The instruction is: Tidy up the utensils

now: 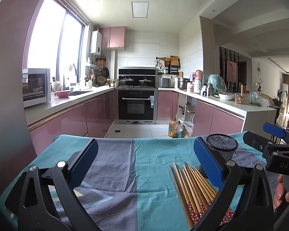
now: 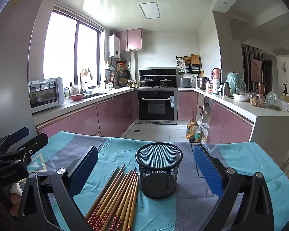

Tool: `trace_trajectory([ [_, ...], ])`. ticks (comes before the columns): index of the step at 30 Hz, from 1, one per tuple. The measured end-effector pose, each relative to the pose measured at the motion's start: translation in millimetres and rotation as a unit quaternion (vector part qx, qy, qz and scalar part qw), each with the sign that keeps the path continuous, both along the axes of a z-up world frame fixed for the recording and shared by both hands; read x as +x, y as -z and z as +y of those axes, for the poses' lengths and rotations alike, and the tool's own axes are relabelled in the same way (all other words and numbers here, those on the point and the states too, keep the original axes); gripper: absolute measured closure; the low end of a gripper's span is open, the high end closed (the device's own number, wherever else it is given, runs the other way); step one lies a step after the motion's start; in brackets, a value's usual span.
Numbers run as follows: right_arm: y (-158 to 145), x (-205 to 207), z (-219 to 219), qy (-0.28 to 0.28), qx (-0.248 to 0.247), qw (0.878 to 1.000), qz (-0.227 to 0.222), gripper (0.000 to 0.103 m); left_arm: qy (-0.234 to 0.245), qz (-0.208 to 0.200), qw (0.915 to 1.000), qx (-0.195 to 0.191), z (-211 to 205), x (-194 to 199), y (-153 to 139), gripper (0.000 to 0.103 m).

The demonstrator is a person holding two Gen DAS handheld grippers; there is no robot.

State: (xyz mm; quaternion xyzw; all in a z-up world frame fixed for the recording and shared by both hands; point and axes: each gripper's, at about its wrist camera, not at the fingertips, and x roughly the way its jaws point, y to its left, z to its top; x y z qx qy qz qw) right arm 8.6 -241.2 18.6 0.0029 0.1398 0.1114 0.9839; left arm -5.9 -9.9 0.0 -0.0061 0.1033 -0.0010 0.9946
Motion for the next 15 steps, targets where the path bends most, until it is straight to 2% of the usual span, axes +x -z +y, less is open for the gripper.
trace_trajectory([
  [15, 4.4, -2.8, 0.4, 0.015, 0.000, 1.000, -0.015, 0.007, -0.003, -0.009, 1.0000, 0.002, -1.4, -4.1, -0.7, 0.005],
])
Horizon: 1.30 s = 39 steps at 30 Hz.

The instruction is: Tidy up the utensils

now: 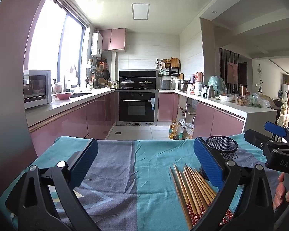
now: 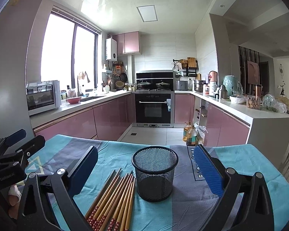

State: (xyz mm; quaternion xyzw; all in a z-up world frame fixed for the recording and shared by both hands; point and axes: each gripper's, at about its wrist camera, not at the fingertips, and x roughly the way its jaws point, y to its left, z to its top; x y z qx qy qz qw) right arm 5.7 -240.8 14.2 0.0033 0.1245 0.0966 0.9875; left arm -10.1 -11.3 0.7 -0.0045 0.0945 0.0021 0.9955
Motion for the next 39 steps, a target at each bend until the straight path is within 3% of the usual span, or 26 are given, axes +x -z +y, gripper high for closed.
trace_trajectory([
  [39, -2.7, -8.3, -1.2, 0.008, -0.001, 1.000, -0.007, 0.007, 0.002, 0.004, 1.0000, 0.000, -6.5, 0.6, 0.3, 0.005],
])
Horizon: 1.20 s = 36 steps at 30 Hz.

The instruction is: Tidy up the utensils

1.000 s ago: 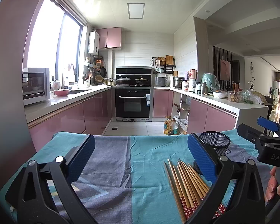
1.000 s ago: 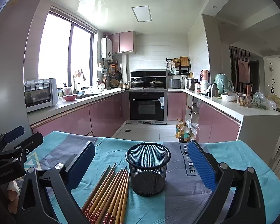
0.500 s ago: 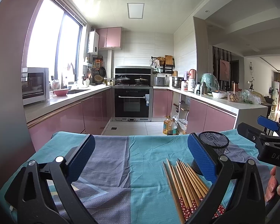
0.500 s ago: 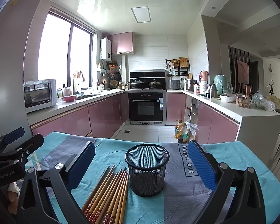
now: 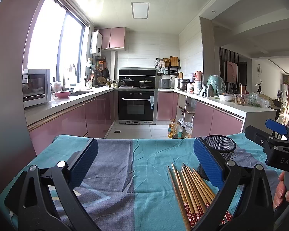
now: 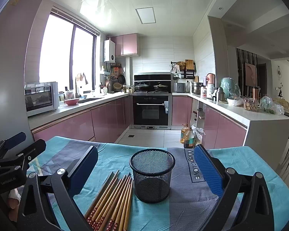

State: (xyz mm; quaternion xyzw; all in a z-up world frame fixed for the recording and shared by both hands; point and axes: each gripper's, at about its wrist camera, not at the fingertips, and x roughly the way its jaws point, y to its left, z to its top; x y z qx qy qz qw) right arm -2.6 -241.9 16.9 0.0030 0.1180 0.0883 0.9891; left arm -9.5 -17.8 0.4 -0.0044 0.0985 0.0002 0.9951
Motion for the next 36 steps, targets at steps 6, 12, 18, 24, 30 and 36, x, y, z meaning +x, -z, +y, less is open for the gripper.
trace_trajectory([
  [6, -2, 1, 1, -0.001, 0.000, 1.000, 0.002, 0.007, 0.000, 0.000, 1.0000, 0.000, 0, 1, 0, 0.005],
  [12, -2, 1, 2, -0.003, 0.001, 1.000, 0.003, 0.007, 0.000, 0.000, 1.0000, 0.000, 0, 1, 0, 0.005],
  [18, -1, 4, 0, -0.006, 0.002, 1.000, 0.005, 0.007, 0.000, 0.002, 1.0000, 0.001, -1, 2, 1, 0.005],
  [24, -1, 5, 0, -0.007, 0.001, 1.000, 0.006, 0.007, 0.001, 0.004, 1.0000, 0.002, -1, 2, 3, 0.005],
  [30, -1, 7, 1, -0.010, 0.003, 1.000, 0.010, 0.007, 0.003, 0.008, 1.0000, 0.005, -1, 4, 4, 0.005],
  [36, 2, 9, -1, -0.013, 0.006, 1.000, 0.015, 0.007, 0.004, 0.011, 0.9999, 0.006, -2, 5, 5, 0.005],
])
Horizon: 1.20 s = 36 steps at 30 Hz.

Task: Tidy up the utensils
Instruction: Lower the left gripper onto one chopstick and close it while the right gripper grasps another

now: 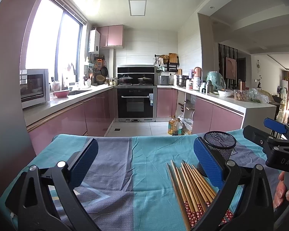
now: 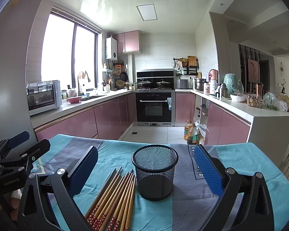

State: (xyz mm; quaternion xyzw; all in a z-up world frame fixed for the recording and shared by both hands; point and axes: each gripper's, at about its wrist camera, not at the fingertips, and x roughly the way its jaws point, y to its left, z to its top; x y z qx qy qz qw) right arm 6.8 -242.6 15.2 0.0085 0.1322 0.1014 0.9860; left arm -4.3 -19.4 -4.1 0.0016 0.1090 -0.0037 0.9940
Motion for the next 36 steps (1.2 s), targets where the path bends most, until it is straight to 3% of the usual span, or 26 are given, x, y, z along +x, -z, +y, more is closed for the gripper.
trace_trajectory([
  [10, 9, 4, -6, -0.013, 0.002, 1.000, 0.028, 0.007, 0.008, 0.020, 0.9998, 0.004, -3, 8, 3, 0.006],
  [14, 20, 10, -8, -0.029, -0.005, 0.997, 0.067, 0.007, 0.017, 0.044, 0.9988, 0.011, -3, 18, 8, 0.009],
  [17, 34, 19, -8, -0.041, -0.015, 0.993, 0.114, 0.017, 0.032, 0.079, 0.9962, 0.016, -4, 29, 17, 0.014],
  [22, 66, 39, -4, -0.061, -0.031, 0.977, 0.202, 0.039, 0.057, 0.150, 0.9862, 0.040, -12, 53, 39, 0.024],
  [27, 88, 49, 9, -0.085, -0.044, 0.964, 0.247, 0.054, 0.088, 0.206, 0.9731, 0.056, -25, 76, 61, 0.032],
  [36, 102, 63, 18, -0.097, -0.052, 0.950, 0.292, 0.066, 0.118, 0.277, 0.9515, 0.065, -37, 108, 94, 0.037],
])
